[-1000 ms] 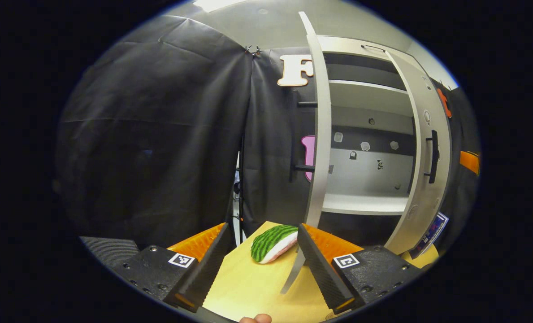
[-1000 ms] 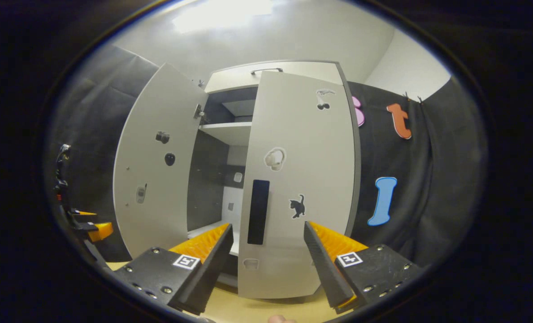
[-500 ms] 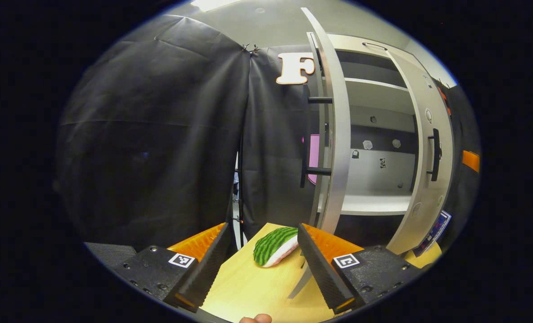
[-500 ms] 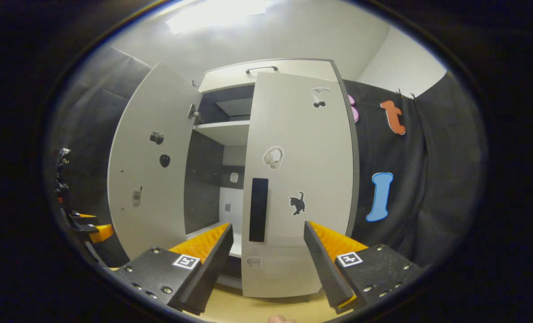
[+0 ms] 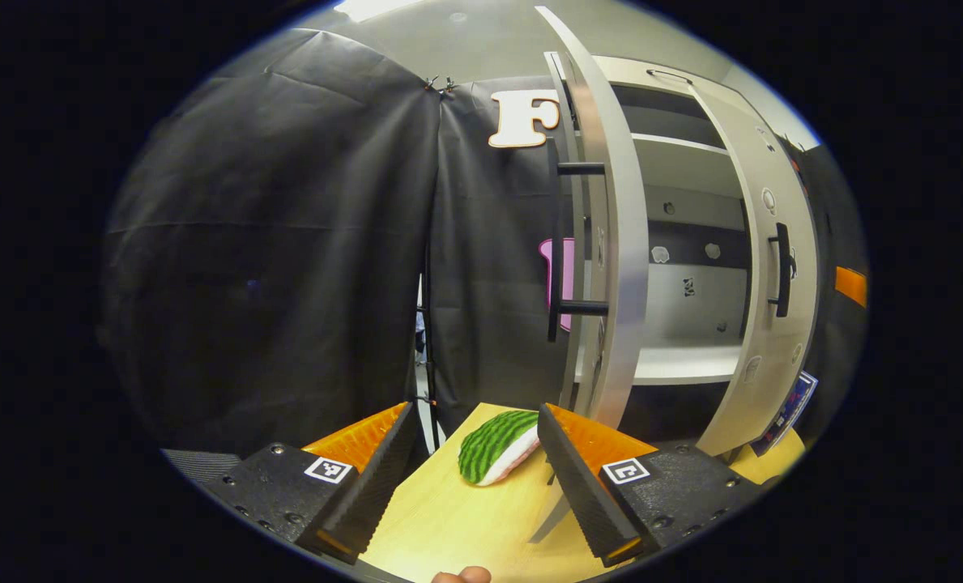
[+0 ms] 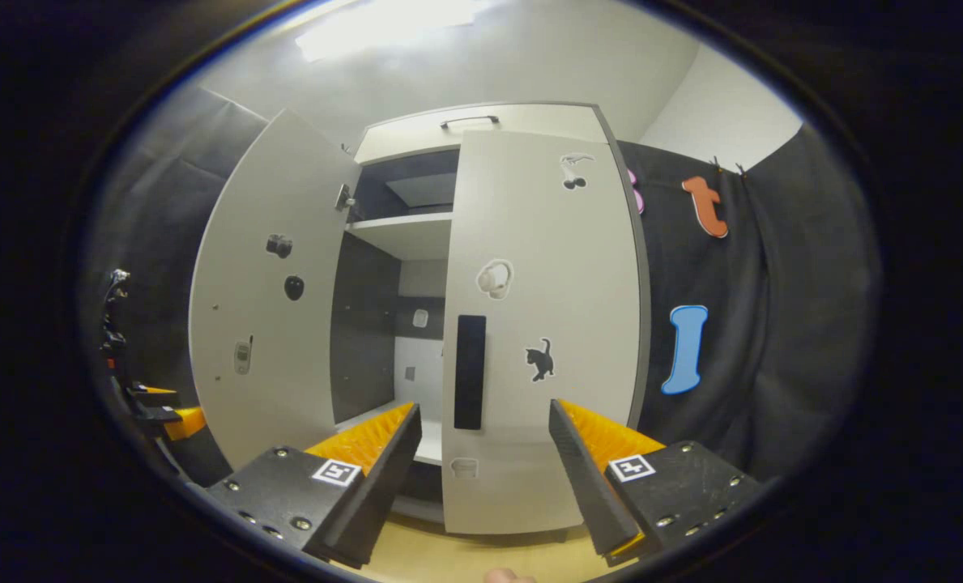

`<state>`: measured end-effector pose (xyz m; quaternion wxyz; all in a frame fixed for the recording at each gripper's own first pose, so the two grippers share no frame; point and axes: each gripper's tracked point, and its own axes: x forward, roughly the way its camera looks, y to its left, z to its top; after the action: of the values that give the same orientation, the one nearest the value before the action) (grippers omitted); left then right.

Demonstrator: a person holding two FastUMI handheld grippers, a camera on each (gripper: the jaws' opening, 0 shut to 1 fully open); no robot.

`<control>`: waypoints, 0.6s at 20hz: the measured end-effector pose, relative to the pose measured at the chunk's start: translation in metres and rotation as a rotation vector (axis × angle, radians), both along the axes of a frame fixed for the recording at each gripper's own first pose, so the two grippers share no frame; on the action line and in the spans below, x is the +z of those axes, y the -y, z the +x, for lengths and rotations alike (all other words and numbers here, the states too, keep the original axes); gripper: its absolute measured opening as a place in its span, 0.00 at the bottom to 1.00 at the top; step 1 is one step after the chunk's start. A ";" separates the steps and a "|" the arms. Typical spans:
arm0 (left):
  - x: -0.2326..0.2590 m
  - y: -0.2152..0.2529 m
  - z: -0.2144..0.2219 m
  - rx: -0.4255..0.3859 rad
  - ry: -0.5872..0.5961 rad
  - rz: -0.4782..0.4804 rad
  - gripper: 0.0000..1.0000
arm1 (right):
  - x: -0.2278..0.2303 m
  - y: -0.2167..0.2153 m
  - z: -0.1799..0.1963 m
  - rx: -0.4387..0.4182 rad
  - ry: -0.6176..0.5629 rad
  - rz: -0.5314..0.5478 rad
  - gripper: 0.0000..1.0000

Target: Grasp the bottle in the cabinet with the left hand and place it on the coaster, then close the right door with the right hand and the left door with the left hand.

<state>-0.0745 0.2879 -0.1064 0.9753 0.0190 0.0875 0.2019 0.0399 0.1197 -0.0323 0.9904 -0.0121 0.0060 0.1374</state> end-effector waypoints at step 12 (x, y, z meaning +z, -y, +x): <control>-0.002 0.008 0.006 -0.031 0.007 -0.028 0.93 | 0.000 0.030 0.001 -0.031 -0.006 -0.015 0.93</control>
<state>-0.0689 0.2798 -0.1081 0.9788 0.0058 0.0865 0.1856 0.0406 0.0894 -0.0326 0.9923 -0.0191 0.0104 0.1219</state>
